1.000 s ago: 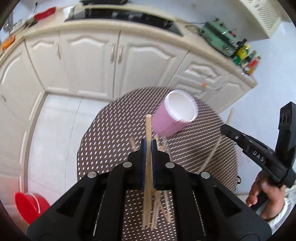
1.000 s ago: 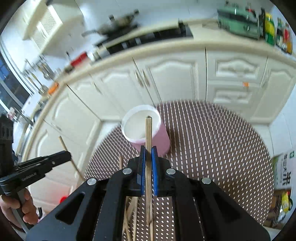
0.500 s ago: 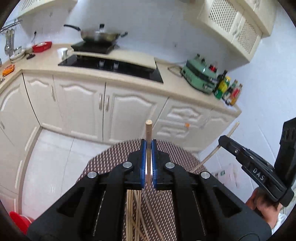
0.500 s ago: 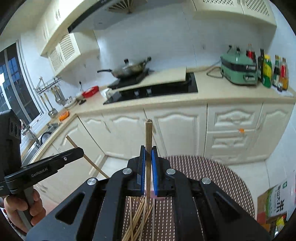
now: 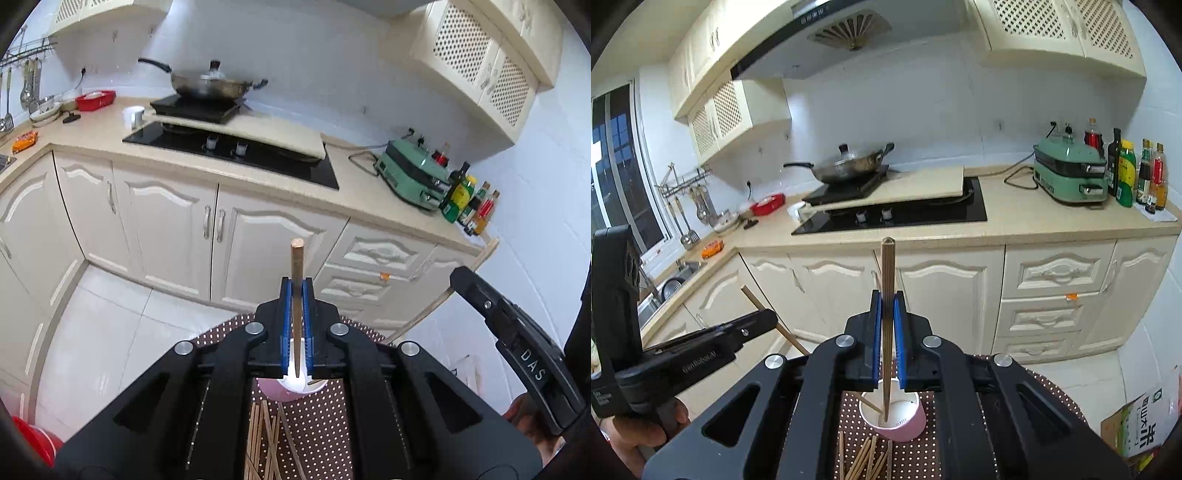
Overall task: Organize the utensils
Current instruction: 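Lift the chopstick upright with the right gripper and drop it into the pink cup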
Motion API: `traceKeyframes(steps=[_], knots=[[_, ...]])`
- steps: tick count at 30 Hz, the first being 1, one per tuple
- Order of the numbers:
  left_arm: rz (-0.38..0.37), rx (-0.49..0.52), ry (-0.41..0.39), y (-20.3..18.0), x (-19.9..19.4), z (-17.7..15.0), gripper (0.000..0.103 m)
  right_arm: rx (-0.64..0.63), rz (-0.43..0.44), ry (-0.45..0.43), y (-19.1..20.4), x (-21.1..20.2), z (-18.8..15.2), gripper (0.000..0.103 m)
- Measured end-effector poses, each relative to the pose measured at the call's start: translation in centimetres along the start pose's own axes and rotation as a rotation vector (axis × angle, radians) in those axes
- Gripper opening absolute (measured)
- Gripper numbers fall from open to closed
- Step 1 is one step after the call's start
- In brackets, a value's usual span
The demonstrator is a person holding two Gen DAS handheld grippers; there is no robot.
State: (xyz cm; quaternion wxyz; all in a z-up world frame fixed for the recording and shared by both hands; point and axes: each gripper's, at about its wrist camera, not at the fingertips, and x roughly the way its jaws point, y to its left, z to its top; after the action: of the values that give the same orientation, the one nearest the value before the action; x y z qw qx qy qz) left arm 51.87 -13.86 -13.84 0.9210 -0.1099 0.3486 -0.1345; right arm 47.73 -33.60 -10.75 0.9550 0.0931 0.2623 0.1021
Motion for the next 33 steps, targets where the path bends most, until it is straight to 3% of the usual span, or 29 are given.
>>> traceKeyframes(steps=[11,21,29,32,33], knots=[[0.026,-0.002,0.135,1.8,3.7,-3.5,0.006,0.061,-0.006,0.117,-1.1,3.0,-3.4,0.005],[0.026,0.001,0.196,1.8,4.6,-4.8,0.007,0.132,-0.003,0.225,-1.7,4.6,-6.3,0.006],[0.051,0.019,0.230,1.7,4.6,-5.3,0.008,0.148,-0.002,0.245,-1.4,4.5,-6.5,0.009],[0.066,0.032,0.233,1.7,4.3,-5.5,0.021,0.148,-0.007,0.246,-1.4,4.2,-6.6,0.010],[0.070,0.032,0.228,1.7,4.1,-5.5,0.039,0.150,-0.011,0.242,-1.4,4.0,-6.6,0.012]])
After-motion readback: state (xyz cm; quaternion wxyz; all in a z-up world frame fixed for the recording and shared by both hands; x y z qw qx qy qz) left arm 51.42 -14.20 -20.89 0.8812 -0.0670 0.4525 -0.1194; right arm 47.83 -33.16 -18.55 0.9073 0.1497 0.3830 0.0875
